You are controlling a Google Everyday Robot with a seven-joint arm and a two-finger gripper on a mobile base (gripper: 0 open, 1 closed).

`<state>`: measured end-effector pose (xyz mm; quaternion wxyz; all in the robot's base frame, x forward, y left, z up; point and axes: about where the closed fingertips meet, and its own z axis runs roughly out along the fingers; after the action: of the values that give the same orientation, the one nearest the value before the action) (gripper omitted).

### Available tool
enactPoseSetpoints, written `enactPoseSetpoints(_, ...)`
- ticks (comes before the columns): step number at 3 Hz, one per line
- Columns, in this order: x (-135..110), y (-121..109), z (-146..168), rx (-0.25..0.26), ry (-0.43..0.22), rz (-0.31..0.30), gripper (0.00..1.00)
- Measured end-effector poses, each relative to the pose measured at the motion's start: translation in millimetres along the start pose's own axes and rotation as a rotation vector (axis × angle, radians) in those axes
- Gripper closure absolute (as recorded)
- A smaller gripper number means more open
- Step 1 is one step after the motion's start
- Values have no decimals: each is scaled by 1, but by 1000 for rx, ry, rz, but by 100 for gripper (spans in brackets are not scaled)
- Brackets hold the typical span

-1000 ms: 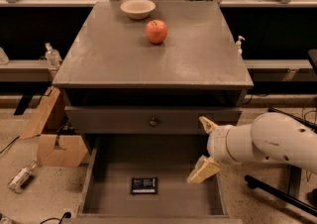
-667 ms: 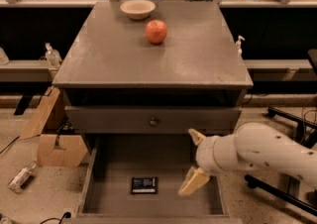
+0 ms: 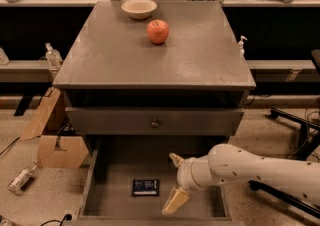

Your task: Pick rxbar blueberry from middle drawer and place on counter

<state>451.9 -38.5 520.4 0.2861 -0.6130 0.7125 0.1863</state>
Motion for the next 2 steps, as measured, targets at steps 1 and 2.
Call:
enactPoseSetpoints(1,13,-3,84,-61,-35,11,0)
enactPoseSetpoints(2,16,-9,127,-72,-44,7,0)
